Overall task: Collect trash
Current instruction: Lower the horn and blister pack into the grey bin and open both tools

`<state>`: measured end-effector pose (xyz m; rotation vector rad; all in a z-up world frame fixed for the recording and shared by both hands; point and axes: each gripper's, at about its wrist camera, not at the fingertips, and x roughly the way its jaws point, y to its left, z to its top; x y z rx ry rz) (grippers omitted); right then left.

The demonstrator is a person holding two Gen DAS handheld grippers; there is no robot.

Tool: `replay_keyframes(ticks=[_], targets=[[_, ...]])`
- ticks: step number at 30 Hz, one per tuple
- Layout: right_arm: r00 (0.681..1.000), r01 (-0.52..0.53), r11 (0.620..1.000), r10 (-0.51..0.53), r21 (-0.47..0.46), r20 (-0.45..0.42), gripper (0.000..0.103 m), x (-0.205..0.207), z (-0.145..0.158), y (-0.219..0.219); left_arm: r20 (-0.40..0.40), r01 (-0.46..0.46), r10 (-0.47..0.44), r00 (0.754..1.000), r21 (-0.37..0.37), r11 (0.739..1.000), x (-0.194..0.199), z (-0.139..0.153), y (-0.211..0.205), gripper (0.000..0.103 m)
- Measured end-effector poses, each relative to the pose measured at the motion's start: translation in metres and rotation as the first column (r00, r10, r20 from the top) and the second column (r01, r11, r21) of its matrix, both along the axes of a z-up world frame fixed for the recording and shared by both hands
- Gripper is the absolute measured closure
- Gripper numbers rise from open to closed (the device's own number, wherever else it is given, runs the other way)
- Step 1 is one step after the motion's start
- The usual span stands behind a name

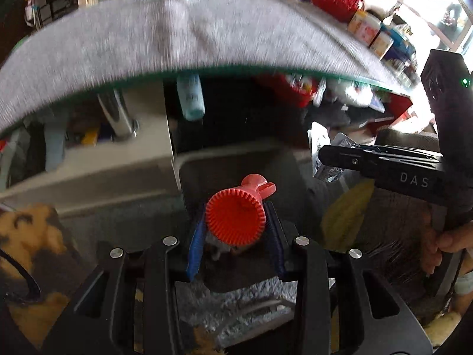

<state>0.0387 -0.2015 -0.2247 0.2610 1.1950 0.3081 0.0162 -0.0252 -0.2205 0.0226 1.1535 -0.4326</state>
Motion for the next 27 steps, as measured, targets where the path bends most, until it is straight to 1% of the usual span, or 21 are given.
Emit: replay_keyframes(ticks=[2,5,9,14,15,16,17,18,19,21,22,23,25,27], targets=[[1.0,-0.011,1.0,0.011,-0.016,-0.028,0.074,0.0,-0.013,0.003,-0.027,0.003,-0.003,1.0,0.013,1.0,0.0,-0.013,0.001,0.068],[0.999,-0.03,0.999,0.028,-0.045,-0.047,0.074,-0.001,-0.024,0.008,-0.045,0.018,-0.017,0.999,0.021,1.0,0.001,-0.023,-0.002,0.068],[0.998,-0.048,0.997,0.045,-0.06,-0.049,0.074,0.0,-0.028,0.013,-0.065,0.035,-0.032,0.997,0.039,0.999,-0.001,-0.035,-0.006,0.067],[0.997,-0.043,0.998,0.039,-0.054,-0.062,0.073,0.0,-0.031,0.011,-0.071,0.049,-0.046,0.996,0.048,0.998,0.0,-0.038,-0.009,0.067],[0.997,-0.039,0.998,0.036,-0.051,-0.066,0.067,0.001,-0.032,0.011,-0.076,0.048,-0.044,0.996,0.051,0.998,0.0,-0.039,-0.009,0.067],[0.997,-0.034,0.998,0.031,-0.049,-0.067,0.056,0.002,-0.033,0.01,-0.083,0.045,-0.04,0.996,0.056,0.997,0.001,-0.041,-0.009,0.066],[0.997,-0.026,0.998,0.023,-0.049,-0.067,0.051,0.002,-0.034,0.008,-0.092,0.038,-0.032,0.995,0.064,0.997,0.002,-0.044,-0.008,0.064],[0.998,-0.015,0.999,0.012,-0.052,-0.066,0.044,0.002,-0.034,0.006,-0.096,0.033,-0.026,0.995,0.068,0.997,0.003,-0.046,-0.008,0.057],[0.998,-0.003,0.999,0.0,-0.05,-0.065,0.044,0.002,-0.033,0.004,-0.098,0.028,-0.021,0.995,0.069,0.997,0.004,-0.046,-0.007,0.049],[0.998,0.025,0.999,-0.027,-0.033,-0.062,0.042,0.002,-0.032,-0.002,-0.092,0.016,-0.01,0.996,0.068,0.998,0.005,-0.045,-0.005,0.04],[0.997,0.036,0.999,-0.038,-0.028,-0.06,0.038,0.002,-0.031,-0.005,-0.088,0.011,-0.005,0.996,0.067,0.998,0.005,-0.044,-0.004,0.035],[0.997,0.049,0.998,-0.05,-0.025,-0.057,0.036,0.002,-0.029,-0.007,-0.084,0.001,0.004,0.996,0.064,0.998,0.006,-0.043,-0.002,0.033],[0.996,0.07,0.997,-0.071,-0.022,-0.047,0.031,0.002,-0.026,-0.012,-0.084,-0.012,0.017,0.996,0.057,0.998,0.007,-0.041,0.0,0.023],[0.996,0.08,0.997,-0.081,-0.022,-0.04,0.027,0.002,-0.022,-0.012,-0.081,-0.021,0.024,0.996,0.042,0.999,0.007,-0.036,0.002,0.02]])
